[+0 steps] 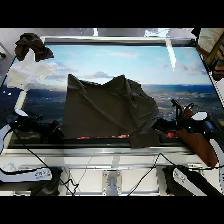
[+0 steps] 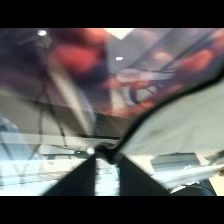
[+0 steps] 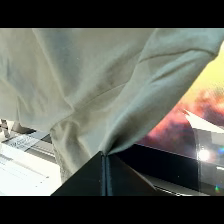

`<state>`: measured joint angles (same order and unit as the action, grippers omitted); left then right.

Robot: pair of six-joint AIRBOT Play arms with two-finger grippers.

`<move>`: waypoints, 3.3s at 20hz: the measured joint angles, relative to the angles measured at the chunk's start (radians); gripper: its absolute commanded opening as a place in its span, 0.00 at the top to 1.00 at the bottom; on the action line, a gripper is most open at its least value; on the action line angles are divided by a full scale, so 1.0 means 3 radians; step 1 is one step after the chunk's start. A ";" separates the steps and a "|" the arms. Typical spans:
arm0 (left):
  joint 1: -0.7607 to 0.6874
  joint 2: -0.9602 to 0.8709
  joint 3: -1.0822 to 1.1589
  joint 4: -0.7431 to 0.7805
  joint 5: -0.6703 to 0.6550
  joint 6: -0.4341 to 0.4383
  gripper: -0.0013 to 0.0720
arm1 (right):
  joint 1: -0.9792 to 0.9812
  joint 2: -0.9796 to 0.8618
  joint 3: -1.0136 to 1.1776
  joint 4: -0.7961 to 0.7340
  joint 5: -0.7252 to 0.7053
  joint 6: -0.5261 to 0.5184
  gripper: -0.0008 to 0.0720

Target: Fold the shirts.

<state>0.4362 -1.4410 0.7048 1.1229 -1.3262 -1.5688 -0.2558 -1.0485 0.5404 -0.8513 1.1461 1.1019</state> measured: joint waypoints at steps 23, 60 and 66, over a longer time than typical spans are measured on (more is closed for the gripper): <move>-0.0001 0.1910 0.0301 -0.6018 -0.0533 0.2552 0.96 | 0.0000 0.2513 0.1324 -0.0413 -0.0092 0.0872 0.97; -0.0902 0.0313 0.1306 -0.1277 0.2721 0.1474 0.96 | 0.0811 -0.1717 0.2433 0.0065 -0.2223 -0.0587 0.97; -0.0912 0.0256 0.1306 -0.0768 0.2359 0.1138 0.96 | 0.0820 -0.1699 0.2433 -0.0432 -0.1729 -0.0149 0.97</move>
<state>0.1627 -1.3643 1.0966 0.8925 -0.6186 -1.2274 -0.0097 -1.5581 1.2701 -0.9810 0.6273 1.0573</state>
